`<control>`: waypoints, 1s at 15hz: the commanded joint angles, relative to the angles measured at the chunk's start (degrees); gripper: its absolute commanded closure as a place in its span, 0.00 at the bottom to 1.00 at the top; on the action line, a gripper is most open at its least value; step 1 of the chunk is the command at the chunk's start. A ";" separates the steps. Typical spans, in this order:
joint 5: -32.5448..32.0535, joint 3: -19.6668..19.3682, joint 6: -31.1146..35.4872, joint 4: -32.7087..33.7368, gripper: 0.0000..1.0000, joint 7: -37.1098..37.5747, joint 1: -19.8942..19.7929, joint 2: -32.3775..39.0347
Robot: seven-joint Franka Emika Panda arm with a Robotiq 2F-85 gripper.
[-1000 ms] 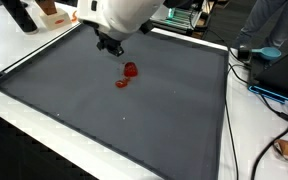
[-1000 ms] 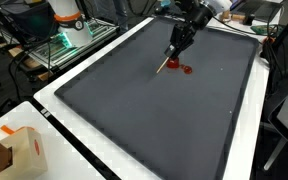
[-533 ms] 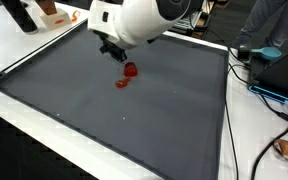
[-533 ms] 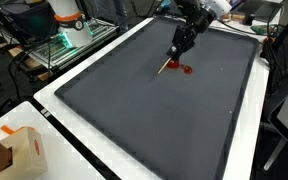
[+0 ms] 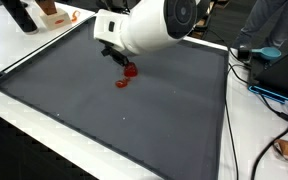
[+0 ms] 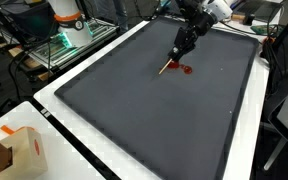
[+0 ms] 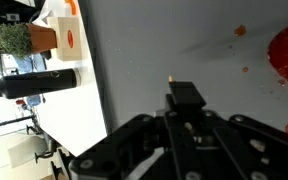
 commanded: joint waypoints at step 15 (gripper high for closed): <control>-0.53 0.94 -0.38 4.29 0.97 -8.11 -2.18 2.64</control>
